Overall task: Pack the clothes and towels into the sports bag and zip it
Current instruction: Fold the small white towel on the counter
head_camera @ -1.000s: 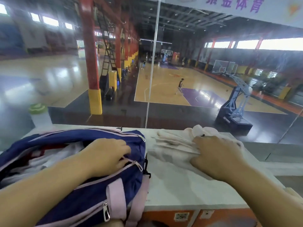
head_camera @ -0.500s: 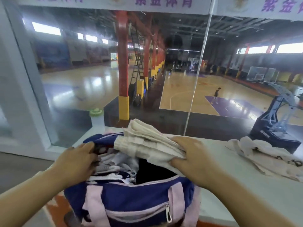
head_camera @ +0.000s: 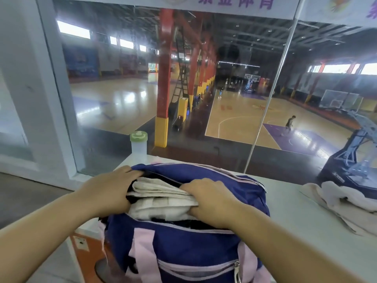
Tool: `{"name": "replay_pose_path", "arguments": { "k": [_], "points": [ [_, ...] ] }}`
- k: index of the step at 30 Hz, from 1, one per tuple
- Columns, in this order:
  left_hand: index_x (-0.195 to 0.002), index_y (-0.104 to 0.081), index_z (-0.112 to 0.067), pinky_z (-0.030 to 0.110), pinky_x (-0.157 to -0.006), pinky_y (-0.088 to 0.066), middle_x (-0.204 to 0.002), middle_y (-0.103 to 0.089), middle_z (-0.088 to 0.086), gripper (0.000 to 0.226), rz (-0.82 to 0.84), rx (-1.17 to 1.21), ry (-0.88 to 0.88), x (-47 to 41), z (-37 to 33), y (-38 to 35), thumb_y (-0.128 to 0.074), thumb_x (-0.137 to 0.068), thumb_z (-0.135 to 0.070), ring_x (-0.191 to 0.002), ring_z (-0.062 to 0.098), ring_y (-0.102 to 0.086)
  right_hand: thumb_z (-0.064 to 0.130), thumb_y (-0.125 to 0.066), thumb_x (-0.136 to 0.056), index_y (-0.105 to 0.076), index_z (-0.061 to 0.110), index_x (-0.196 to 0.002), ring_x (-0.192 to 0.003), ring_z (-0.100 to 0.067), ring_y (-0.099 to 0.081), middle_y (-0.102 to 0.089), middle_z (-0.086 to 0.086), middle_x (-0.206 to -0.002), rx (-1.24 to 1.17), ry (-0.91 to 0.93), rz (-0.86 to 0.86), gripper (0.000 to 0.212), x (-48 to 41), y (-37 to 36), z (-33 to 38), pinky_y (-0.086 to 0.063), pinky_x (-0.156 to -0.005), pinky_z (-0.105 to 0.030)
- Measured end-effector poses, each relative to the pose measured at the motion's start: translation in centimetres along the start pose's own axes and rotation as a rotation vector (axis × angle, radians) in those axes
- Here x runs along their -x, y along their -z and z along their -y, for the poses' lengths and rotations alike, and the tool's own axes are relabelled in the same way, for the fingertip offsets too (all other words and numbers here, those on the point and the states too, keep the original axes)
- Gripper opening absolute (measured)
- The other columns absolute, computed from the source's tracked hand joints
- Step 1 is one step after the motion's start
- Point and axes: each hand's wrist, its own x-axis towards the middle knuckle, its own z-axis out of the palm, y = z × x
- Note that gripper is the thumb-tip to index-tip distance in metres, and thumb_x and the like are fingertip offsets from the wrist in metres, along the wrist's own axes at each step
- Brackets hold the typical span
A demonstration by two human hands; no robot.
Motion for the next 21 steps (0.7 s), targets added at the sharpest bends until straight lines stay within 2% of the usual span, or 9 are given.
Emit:
{"name": "replay_pose_path", "arguments": {
  "k": [3, 6, 8, 10, 11, 13, 14, 17, 21],
  "points": [
    [-0.130, -0.032, -0.046, 0.033, -0.079, -0.051, -0.101, -0.041, -0.018, 0.072, 0.037, -0.003, -0.033, -0.3, 0.3, 0.6, -0.060, -0.067, -0.025, -0.094, 0.009, -0.053, 0.025, -0.057, -0.084, -0.053, 0.021, -0.116, -0.107, -0.029, -0.052, -0.056, -0.001, -0.123, 0.101, 0.012, 0.056, 0.033, -1.4, -1.2, 1.2, -0.037, -0.074, -0.040],
    [-0.131, -0.036, -0.041, 0.033, -0.078, -0.050, -0.099, -0.043, -0.016, 0.072, 0.026, -0.009, -0.032, -0.8, 0.4, 0.5, -0.061, -0.066, -0.023, -0.090, 0.010, -0.053, 0.020, -0.058, -0.084, -0.041, 0.016, -0.134, -0.114, -0.031, -0.046, -0.044, -0.005, -0.136, 0.166, -0.010, 0.039, 0.052, -1.5, -1.5, 1.6, -0.040, -0.085, -0.044],
    [-0.129, -0.038, -0.039, 0.031, -0.077, -0.050, -0.101, -0.044, -0.014, 0.068, -0.001, 0.011, -0.025, -1.0, 0.4, 0.2, -0.062, -0.068, -0.023, -0.091, 0.010, -0.052, 0.029, -0.059, -0.084, -0.033, 0.018, -0.140, -0.121, -0.030, -0.041, -0.038, -0.005, -0.141, 0.167, -0.006, -0.034, 0.063, -0.8, -1.5, 1.9, -0.039, -0.091, -0.045],
    [-0.129, -0.037, -0.040, 0.030, -0.077, -0.048, -0.102, -0.044, -0.014, 0.066, -0.009, 0.046, -0.013, -1.0, 0.5, -0.1, -0.061, -0.069, -0.022, -0.092, 0.010, -0.052, 0.043, -0.062, -0.080, -0.048, 0.019, -0.131, -0.118, -0.029, -0.048, -0.048, -0.003, -0.134, 0.143, 0.025, -0.166, 0.057, 0.0, -1.5, 2.1, -0.043, -0.088, -0.045],
    [-0.129, -0.037, -0.041, 0.031, -0.078, -0.049, -0.102, -0.044, -0.014, 0.067, -0.011, 0.064, -0.012, -1.0, 0.6, -0.3, -0.060, -0.069, -0.021, -0.092, 0.009, -0.051, 0.043, -0.066, -0.076, -0.059, 0.020, -0.117, -0.107, -0.028, -0.056, -0.057, -0.002, -0.122, 0.139, 0.055, -0.268, 0.048, 0.4, -1.5, 2.2, -0.047, -0.079, -0.043],
    [-0.130, -0.036, -0.042, 0.032, -0.080, -0.049, -0.102, -0.045, -0.014, 0.068, -0.029, 0.089, -0.022, -1.1, 0.8, -0.6, -0.058, -0.070, -0.023, -0.093, 0.009, -0.051, 0.026, -0.071, -0.070, -0.066, 0.020, -0.090, -0.080, -0.025, -0.060, -0.064, 0.000, -0.095, 0.157, 0.169, -0.444, 0.022, 0.6, -2.3, 1.9, -0.047, -0.062, -0.036],
    [-0.130, -0.035, -0.042, 0.032, -0.081, -0.049, -0.102, -0.046, -0.014, 0.067, -0.040, 0.099, -0.029, -1.1, 0.8, -0.7, -0.058, -0.070, -0.024, -0.094, 0.009, -0.051, 0.016, -0.065, -0.070, -0.066, 0.019, -0.082, -0.071, -0.023, -0.057, -0.062, 0.001, -0.085, 0.173, 0.237, -0.477, 0.013, 0.6, -2.7, 1.7, -0.044, -0.058, -0.032],
    [-0.132, -0.036, -0.043, 0.031, -0.084, -0.047, -0.102, -0.048, -0.012, 0.063, -0.083, 0.137, -0.058, -1.2, 1.0, -0.9, -0.057, -0.075, -0.026, -0.097, 0.008, -0.051, 0.009, -0.045, -0.067, -0.066, 0.015, -0.072, -0.058, -0.023, -0.054, -0.059, -0.001, -0.070, 0.159, 0.335, -0.454, 0.022, -0.1, -3.5, 1.5, -0.041, -0.047, -0.027],
    [-0.129, -0.042, -0.041, 0.029, -0.086, -0.045, -0.100, -0.048, -0.014, 0.049, -0.149, 0.182, -0.064, -1.2, 1.2, -1.2, -0.055, -0.084, -0.028, -0.097, 0.007, -0.050, 0.003, -0.063, -0.056, -0.065, 0.010, -0.072, -0.057, -0.025, -0.057, -0.060, -0.006, -0.072, 0.168, 0.287, -0.507, 0.018, -1.7, -4.5, 1.4, -0.042, -0.039, -0.026]
  ]
}}
